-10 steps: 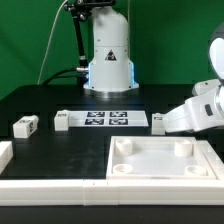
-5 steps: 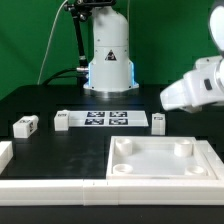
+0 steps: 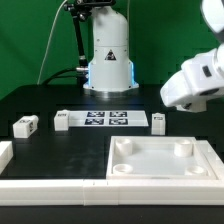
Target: Assemble one leg
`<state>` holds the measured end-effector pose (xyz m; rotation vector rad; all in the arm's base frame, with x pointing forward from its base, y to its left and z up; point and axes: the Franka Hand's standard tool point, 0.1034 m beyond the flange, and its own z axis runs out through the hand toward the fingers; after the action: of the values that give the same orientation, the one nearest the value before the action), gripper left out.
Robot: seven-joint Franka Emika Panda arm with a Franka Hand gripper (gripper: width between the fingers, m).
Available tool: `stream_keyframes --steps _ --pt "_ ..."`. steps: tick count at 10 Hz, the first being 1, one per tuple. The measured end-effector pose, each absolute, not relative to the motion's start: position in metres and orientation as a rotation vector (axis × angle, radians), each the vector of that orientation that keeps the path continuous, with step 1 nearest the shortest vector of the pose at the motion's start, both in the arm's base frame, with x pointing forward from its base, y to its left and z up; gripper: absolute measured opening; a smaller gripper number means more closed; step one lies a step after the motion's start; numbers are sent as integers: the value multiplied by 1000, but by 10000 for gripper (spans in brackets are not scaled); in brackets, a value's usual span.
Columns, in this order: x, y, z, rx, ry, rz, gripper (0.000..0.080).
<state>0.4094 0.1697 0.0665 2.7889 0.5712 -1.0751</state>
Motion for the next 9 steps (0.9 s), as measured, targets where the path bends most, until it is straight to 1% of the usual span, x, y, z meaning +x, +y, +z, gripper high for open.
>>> stream_keyframes --steps 1,2,3,4,5,8,9 --pt "412 167 70 2832 573 -984 291" --pt "426 161 83 2893 549 -848 291" --pt "432 149 96 2960 481 -702 291" --pt "436 139 101 3008 453 -579 291" --pt "441 133 103 3049 436 -436 291" --pt "444 138 101 3112 456 -78 291" --pt "456 141 107 3129 474 57 291"
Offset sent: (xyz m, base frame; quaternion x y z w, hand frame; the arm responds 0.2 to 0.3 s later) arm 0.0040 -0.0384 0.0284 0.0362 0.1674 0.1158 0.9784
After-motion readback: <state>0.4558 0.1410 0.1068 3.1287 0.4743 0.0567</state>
